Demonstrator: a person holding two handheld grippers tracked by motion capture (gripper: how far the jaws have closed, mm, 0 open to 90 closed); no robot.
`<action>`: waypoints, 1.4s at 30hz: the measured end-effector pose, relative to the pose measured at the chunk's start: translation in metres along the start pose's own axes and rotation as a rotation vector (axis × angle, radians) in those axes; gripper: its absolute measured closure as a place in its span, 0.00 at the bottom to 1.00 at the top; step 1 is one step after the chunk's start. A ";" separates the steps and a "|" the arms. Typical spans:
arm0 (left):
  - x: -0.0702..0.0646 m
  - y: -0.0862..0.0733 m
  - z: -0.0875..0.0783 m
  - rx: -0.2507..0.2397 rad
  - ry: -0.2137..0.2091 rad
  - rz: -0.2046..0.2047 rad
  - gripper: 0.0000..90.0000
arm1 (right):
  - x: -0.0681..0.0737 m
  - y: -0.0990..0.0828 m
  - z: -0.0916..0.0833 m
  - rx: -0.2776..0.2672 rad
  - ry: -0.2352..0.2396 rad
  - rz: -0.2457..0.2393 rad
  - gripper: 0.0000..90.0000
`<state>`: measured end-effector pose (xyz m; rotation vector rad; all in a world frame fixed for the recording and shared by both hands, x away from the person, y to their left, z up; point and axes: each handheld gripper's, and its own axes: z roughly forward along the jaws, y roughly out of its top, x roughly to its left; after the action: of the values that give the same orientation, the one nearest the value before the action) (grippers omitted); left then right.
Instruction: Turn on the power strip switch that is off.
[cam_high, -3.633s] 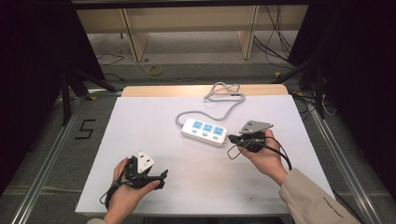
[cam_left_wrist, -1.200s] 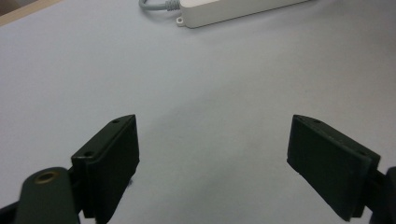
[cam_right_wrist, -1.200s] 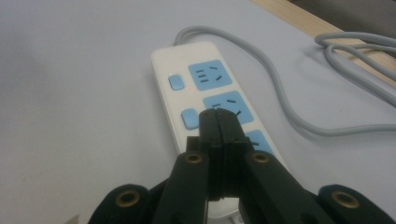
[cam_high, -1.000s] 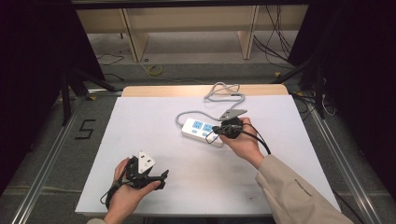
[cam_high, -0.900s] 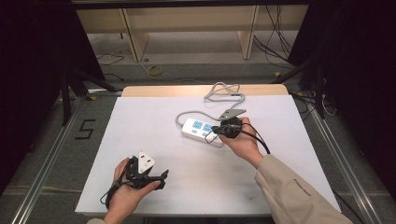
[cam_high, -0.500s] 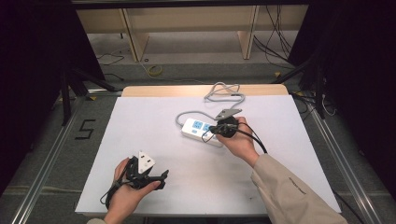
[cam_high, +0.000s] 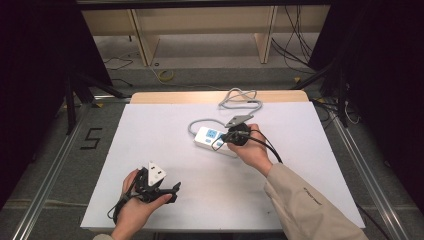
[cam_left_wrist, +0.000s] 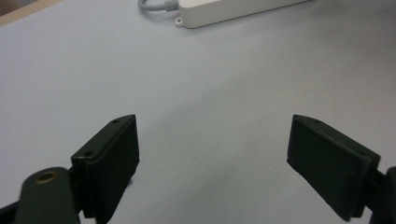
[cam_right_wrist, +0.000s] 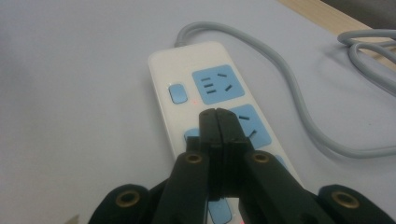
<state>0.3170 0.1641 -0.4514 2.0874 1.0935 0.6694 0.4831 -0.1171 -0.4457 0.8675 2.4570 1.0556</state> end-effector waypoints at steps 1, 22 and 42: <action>0.000 0.000 0.000 0.000 0.000 0.000 0.18 | 0.000 0.000 0.001 0.001 0.001 0.000 1.00; 0.000 0.000 0.000 0.001 -0.001 0.004 0.18 | 0.005 0.004 0.016 0.054 0.013 -0.015 1.00; 0.000 0.000 0.000 0.000 -0.001 0.003 0.18 | 0.008 0.008 0.023 0.091 0.016 -0.031 1.00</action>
<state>0.3169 0.1638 -0.4512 2.0894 1.0900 0.6692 0.4917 -0.0948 -0.4555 0.8481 2.5405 0.9500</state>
